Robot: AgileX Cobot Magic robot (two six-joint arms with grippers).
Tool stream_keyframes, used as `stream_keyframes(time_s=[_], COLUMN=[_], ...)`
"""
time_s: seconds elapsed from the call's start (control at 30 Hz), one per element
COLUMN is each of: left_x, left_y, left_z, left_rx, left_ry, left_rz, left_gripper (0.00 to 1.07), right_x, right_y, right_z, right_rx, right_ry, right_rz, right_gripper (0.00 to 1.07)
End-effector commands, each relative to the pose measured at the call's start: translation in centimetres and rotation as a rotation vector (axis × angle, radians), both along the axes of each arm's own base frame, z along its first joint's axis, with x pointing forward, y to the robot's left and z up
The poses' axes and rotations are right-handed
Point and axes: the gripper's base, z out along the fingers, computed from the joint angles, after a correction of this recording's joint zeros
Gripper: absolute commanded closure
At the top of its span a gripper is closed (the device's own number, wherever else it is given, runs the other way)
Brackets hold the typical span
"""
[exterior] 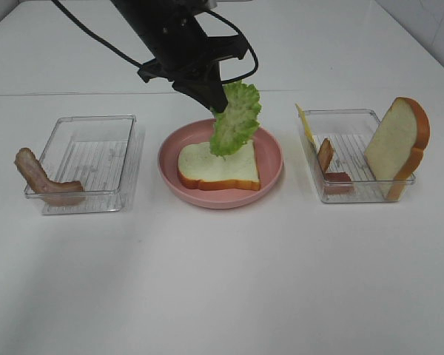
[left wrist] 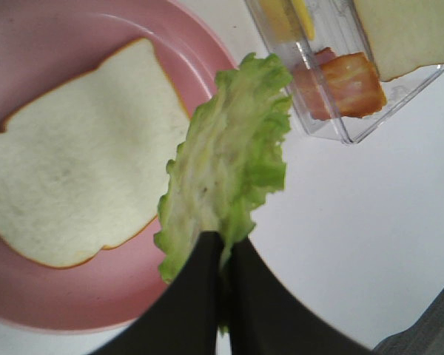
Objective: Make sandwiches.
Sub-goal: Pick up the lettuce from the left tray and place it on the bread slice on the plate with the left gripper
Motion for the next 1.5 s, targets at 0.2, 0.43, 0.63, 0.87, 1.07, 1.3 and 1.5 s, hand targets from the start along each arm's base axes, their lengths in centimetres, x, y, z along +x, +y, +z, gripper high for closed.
stream_keyframes(time_s=[0.2,0.43,0.63,0.87,1.07,1.3,1.5], left_x=[0.1,0.4,1.1,1.3,1.5,1.8,2.0], left_y=[-1.8,-2.1,-1.1,-0.6,-0.4,-0.2,0.3], left_z=[-2.4,-4.2,-4.6,-5.1,-6.2,-7.2,-7.5], left_rx=[-0.109,-0.122,-0.063,-0.01,0.029,0.074,0.132], left_ry=[0.072,0.099,0.058,0.041,0.045,0.03,-0.002], left_rz=[-0.024,-0.021,-0.008,-0.011,-0.003,-0.01,-0.02], left_gripper=[1.07,1.07,1.07,1.07,1.07,1.07,1.07], right_x=[-0.3,-0.3,-0.3,-0.3,-0.3,-0.3,-0.3], right_y=[0.0,0.0,0.0,0.0,0.0,0.0,0.0], right_z=[-0.1,-0.1,-0.1,-0.1,-0.1,-0.1,-0.1], right_rx=[0.002,0.002,0.002,0.002,0.002,0.002,0.002], right_ry=[-0.031,-0.031,-0.031,-0.031,-0.031,-0.031,-0.031], right_rz=[-0.009,-0.009,-0.009,-0.009,-0.009,-0.009,-0.009], right_gripper=[0.09,0.09,0.09,0.09,0.09,0.09,0.09])
